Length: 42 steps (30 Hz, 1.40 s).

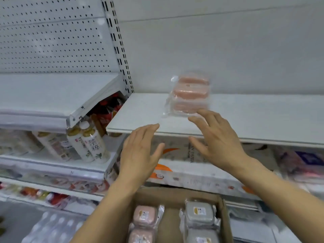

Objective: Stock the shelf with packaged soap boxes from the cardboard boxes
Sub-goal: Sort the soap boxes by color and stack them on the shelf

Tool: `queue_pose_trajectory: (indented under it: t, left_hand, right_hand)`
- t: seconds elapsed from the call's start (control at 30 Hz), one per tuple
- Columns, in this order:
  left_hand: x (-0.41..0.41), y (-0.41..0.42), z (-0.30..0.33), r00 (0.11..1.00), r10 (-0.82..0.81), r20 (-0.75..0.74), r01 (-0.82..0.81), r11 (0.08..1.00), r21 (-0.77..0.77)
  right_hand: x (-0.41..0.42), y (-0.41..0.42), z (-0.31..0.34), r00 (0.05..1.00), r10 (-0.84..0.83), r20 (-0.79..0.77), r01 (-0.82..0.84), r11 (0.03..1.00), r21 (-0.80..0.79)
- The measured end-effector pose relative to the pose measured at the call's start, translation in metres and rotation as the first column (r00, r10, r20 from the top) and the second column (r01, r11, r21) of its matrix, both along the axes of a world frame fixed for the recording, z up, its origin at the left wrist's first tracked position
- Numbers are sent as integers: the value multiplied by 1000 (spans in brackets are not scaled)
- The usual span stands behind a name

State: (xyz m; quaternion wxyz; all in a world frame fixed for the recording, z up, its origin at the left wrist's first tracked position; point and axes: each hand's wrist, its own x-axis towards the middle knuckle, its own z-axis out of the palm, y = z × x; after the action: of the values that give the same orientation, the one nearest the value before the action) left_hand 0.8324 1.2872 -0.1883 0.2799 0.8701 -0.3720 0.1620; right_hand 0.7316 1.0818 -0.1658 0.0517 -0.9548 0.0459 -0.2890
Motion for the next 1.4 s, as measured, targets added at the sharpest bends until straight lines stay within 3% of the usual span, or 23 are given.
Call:
queue_pose_trajectory:
  t: [0.17,0.27,0.37,0.47,0.57,0.67,0.73,0.83,0.93,1.13,1.2,1.27,1.4]
  left_hand:
    - [-25,76,-77,964,17,-265,-13,1000,14]
    - [-29,110,-134,878,96,-468,-64,994,85]
    - [-32,134,-189,742,211,-636,-134,977,168]
    - [-33,145,-253,554,323,-767,-186,946,264]
    - [-32,149,-320,379,394,-837,-187,919,348]
    - [-40,150,-374,-20,307,-952,-375,880,292]
    - [-45,144,-402,-236,219,-947,-524,792,314]
    - [-39,129,-435,-398,159,-904,-682,607,407]
    - [-25,120,-466,-445,54,-894,-797,432,423]
    - [-25,113,-493,-399,-32,-916,-892,243,381]
    - [-28,116,-496,-369,-32,-929,-907,228,353]
    - [-31,122,-493,-387,-42,-921,-889,282,360]
    - [-39,130,-464,-412,-82,-907,-854,382,353]
  right_hand:
    - [-28,67,-85,983,120,-138,-104,988,119]
    - [-36,95,-148,922,155,-356,-86,976,201]
    - [-33,116,-201,792,182,-583,-18,961,275]
    - [-17,130,-254,661,205,-722,-11,964,264]
    - [11,137,-317,594,228,-772,-15,962,272]
    - [42,143,-380,545,250,-800,-21,958,285]
    - [62,148,-414,531,270,-803,-10,950,313]
    - [93,154,-454,513,280,-811,-35,952,306]
    - [118,158,-481,511,277,-814,-14,949,315]
    - [130,162,-512,445,236,-864,88,948,304]
    - [126,161,-512,435,212,-875,124,949,291]
    - [120,155,-509,395,214,-893,195,931,309]
    - [98,142,-488,371,298,-880,495,738,459]
